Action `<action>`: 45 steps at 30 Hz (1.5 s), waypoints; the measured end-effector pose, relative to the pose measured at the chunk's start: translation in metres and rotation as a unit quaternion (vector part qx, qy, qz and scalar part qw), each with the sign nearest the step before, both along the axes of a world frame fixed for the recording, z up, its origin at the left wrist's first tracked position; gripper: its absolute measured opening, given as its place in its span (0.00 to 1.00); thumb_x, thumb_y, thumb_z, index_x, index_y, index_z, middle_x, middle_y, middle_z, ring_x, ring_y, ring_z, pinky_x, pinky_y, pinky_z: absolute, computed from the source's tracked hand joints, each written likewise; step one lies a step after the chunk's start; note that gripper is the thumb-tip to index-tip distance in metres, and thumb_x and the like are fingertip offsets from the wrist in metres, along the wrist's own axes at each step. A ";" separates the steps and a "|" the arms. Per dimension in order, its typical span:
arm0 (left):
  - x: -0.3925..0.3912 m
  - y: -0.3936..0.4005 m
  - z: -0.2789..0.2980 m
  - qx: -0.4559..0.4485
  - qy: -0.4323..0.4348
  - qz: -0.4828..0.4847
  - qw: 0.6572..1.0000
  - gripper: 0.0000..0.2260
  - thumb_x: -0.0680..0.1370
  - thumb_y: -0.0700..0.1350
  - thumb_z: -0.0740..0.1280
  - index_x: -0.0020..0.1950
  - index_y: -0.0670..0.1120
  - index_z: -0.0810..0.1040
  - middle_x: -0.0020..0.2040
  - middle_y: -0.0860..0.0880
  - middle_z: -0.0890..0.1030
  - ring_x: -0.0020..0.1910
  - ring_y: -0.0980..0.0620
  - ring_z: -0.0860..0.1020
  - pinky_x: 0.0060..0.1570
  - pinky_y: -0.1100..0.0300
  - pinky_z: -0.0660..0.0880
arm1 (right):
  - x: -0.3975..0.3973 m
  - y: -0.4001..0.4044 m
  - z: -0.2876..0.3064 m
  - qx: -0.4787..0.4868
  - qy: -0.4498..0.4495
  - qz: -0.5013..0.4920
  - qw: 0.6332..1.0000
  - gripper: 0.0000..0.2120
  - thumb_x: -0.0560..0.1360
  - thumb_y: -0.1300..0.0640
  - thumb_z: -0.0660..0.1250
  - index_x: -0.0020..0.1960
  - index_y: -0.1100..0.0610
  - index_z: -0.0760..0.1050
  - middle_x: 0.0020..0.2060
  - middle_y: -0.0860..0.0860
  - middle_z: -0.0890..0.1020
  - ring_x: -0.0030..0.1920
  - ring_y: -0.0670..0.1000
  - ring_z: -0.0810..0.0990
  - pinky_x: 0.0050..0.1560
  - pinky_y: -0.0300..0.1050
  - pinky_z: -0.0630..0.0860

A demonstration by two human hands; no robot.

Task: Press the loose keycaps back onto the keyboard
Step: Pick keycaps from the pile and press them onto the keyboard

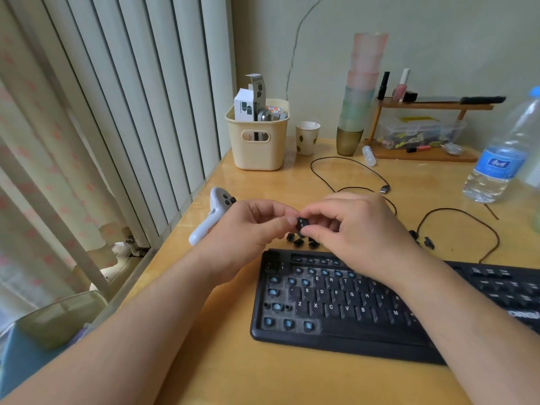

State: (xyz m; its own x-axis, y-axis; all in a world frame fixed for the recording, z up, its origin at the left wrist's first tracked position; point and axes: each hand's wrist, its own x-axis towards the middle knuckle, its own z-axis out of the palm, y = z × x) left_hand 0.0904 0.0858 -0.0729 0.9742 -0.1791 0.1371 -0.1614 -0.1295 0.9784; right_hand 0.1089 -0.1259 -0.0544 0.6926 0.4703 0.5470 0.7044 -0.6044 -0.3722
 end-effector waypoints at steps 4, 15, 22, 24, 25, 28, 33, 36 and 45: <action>0.001 0.007 -0.001 0.044 -0.009 0.018 0.999 0.06 0.83 0.44 0.69 0.55 0.46 0.85 0.45 0.51 0.87 0.41 0.57 0.78 0.45 0.66 0.74 | -0.006 0.003 0.019 -0.059 0.041 -0.024 0.997 0.06 0.73 0.50 0.77 0.49 0.46 0.86 0.37 0.41 0.83 0.39 0.41 0.81 0.44 0.43 0.81; 0.014 0.022 -0.016 0.312 -0.051 0.004 0.949 0.03 0.79 0.53 0.72 0.51 0.62 0.84 0.45 0.59 0.84 0.47 0.60 0.80 0.58 0.56 0.78 | -0.009 0.018 0.024 -0.201 0.328 -0.081 0.919 0.04 0.71 0.47 0.80 0.42 0.45 0.86 0.36 0.42 0.86 0.43 0.47 0.85 0.49 0.50 0.83; 0.014 0.022 -0.017 0.294 -0.048 -0.011 0.955 0.03 0.79 0.52 0.72 0.50 0.61 0.84 0.44 0.62 0.84 0.47 0.60 0.81 0.59 0.54 0.79 | -0.012 0.012 0.029 -0.177 0.351 -0.096 0.914 0.05 0.70 0.49 0.82 0.42 0.47 0.87 0.35 0.40 0.86 0.43 0.45 0.83 0.48 0.46 0.79; 0.014 0.021 -0.016 0.293 -0.049 -0.013 0.955 0.03 0.79 0.52 0.72 0.50 0.61 0.84 0.44 0.61 0.85 0.48 0.60 0.81 0.59 0.54 0.79 | -0.012 0.013 0.031 -0.186 0.354 -0.095 0.912 0.04 0.70 0.49 0.81 0.42 0.47 0.87 0.35 0.40 0.86 0.44 0.45 0.83 0.50 0.46 0.79; 0.014 0.021 -0.016 0.293 -0.049 -0.012 0.955 0.03 0.79 0.52 0.72 0.51 0.61 0.84 0.44 0.61 0.85 0.47 0.60 0.81 0.59 0.54 0.79 | -0.012 0.014 0.031 -0.192 0.353 -0.100 0.910 0.04 0.70 0.49 0.81 0.41 0.46 0.87 0.35 0.40 0.86 0.44 0.45 0.83 0.51 0.47 0.80; 0.014 0.021 -0.017 0.296 -0.050 -0.010 0.954 0.03 0.79 0.52 0.72 0.51 0.60 0.84 0.43 0.61 0.84 0.46 0.61 0.81 0.57 0.56 0.79 | -0.013 0.019 0.029 -0.192 0.357 -0.114 0.907 0.05 0.69 0.50 0.82 0.40 0.46 0.87 0.36 0.42 0.86 0.45 0.46 0.83 0.50 0.48 0.80; 0.012 0.020 -0.015 0.302 -0.050 -0.009 0.952 0.03 0.79 0.52 0.72 0.51 0.60 0.84 0.44 0.60 0.84 0.47 0.61 0.81 0.56 0.59 0.78 | -0.012 0.028 0.036 -0.223 0.383 -0.143 0.885 0.04 0.69 0.51 0.81 0.39 0.46 0.87 0.38 0.46 0.87 0.51 0.54 0.85 0.57 0.56 0.82; 0.011 0.020 -0.014 0.302 -0.048 -0.009 0.952 0.03 0.79 0.52 0.72 0.51 0.60 0.84 0.44 0.59 0.84 0.46 0.61 0.80 0.54 0.61 0.77 | -0.015 0.035 0.040 -0.237 0.385 -0.150 0.879 0.02 0.71 0.55 0.79 0.41 0.52 0.87 0.36 0.47 0.87 0.49 0.53 0.86 0.59 0.56 0.82; 0.009 0.020 -0.013 0.308 -0.054 -0.007 0.950 0.03 0.79 0.52 0.72 0.52 0.60 0.83 0.43 0.57 0.83 0.44 0.60 0.79 0.50 0.62 0.76 | -0.021 0.038 0.041 -0.253 0.361 -0.141 0.886 0.04 0.73 0.56 0.79 0.41 0.52 0.85 0.39 0.48 0.86 0.44 0.51 0.84 0.45 0.47 0.80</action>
